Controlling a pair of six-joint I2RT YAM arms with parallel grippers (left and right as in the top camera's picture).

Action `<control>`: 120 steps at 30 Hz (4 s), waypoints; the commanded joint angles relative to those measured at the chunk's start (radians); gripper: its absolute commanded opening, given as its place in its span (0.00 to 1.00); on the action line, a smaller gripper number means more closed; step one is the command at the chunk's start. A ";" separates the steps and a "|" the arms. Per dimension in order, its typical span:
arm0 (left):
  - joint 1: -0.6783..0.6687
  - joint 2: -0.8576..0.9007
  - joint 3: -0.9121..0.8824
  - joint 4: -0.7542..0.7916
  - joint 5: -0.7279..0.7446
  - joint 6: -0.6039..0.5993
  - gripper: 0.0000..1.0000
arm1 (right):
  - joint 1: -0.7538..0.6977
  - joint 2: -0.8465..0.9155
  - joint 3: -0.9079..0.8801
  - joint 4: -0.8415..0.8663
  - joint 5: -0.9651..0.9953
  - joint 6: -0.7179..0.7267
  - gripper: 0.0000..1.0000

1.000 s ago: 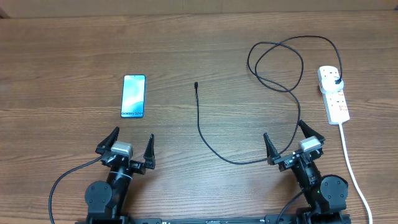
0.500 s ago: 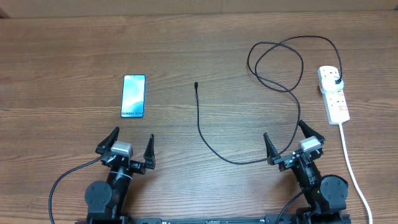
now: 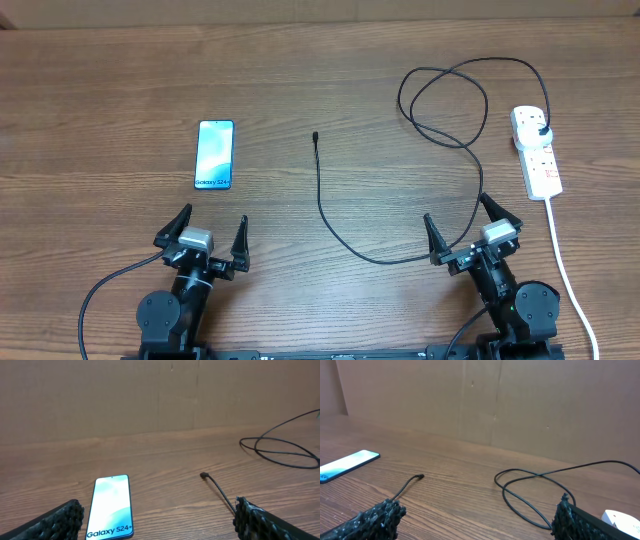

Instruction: Plug charger to phone and switch on socket

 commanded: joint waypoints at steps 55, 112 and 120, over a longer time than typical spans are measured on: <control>0.010 0.202 0.215 -0.038 0.024 0.019 1.00 | -0.003 -0.009 -0.010 0.005 0.006 -0.003 1.00; 0.010 2.040 1.878 -1.238 -0.121 0.033 1.00 | -0.003 -0.009 -0.010 0.005 0.006 -0.003 1.00; 0.010 2.193 1.878 -1.221 -0.173 0.033 1.00 | -0.003 -0.009 -0.010 0.005 0.006 -0.003 1.00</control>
